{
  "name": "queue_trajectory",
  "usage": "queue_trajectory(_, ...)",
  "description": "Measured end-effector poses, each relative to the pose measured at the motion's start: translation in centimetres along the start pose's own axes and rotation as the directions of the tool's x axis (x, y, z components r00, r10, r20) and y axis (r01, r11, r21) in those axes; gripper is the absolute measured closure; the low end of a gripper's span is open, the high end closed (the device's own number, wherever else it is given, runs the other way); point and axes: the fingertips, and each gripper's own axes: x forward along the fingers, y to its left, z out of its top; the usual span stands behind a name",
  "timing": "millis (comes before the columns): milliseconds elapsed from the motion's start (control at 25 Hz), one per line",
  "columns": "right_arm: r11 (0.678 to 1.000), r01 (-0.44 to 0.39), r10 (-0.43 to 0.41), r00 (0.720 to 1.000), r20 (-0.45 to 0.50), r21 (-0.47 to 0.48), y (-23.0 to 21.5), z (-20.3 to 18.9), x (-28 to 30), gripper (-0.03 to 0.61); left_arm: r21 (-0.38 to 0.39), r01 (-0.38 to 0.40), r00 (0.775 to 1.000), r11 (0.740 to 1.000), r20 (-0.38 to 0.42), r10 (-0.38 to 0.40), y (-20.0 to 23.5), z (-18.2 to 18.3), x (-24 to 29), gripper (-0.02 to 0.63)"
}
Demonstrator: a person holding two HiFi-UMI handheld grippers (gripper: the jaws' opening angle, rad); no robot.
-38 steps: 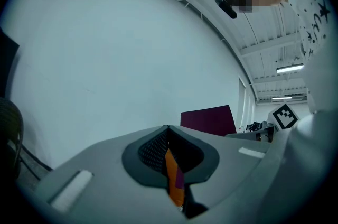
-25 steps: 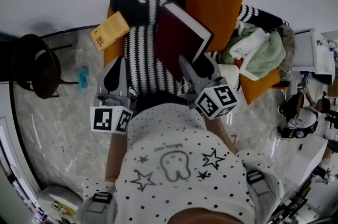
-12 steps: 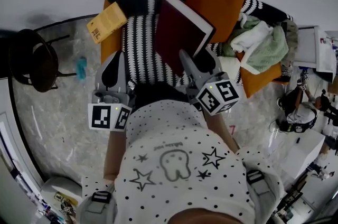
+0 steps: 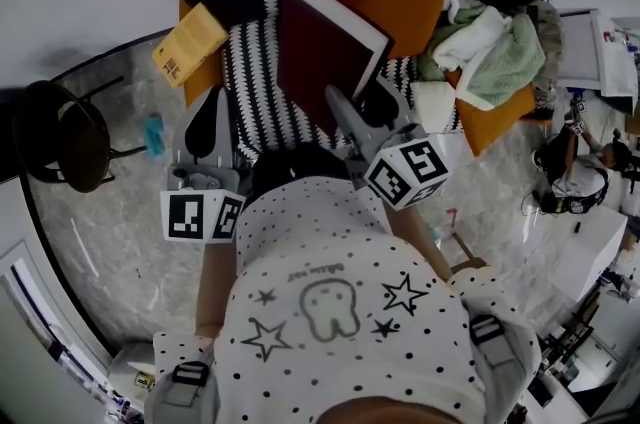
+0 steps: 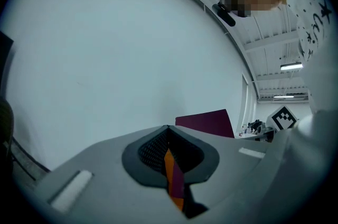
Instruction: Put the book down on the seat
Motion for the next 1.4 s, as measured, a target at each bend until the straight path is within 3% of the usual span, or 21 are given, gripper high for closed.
queue_trajectory(240, 1.000, -0.002, 0.002, 1.000, -0.010, -0.015, 0.4, 0.0, 0.6, 0.356, -0.005, 0.020, 1.000, 1.000, 0.007, -0.020, 0.3, 0.3, 0.3, 0.617)
queue_trajectory(800, 0.999, -0.052, 0.051, 0.993, -0.103, -0.005, 1.7, -3.5, 2.5, 0.356, 0.004, -0.096, 0.995, 0.995, 0.010, 0.096, 4.9, -0.9, -1.5, 0.617)
queue_trajectory(1080, 0.999, -0.049, 0.049, 0.991, -0.124, 0.008, 0.5, -4.5, 4.2, 0.356, 0.006, -0.007, 0.998, 1.000, 0.056, 0.007, 4.1, -1.9, -1.2, 0.617)
queue_trajectory(1400, 0.998, -0.048, 0.054, 0.988, -0.142, 0.045, -0.4, -5.6, 6.2, 0.356, 0.027, 0.050, 0.998, 0.998, 0.032, -0.051, 2.7, -3.6, -0.6, 0.617)
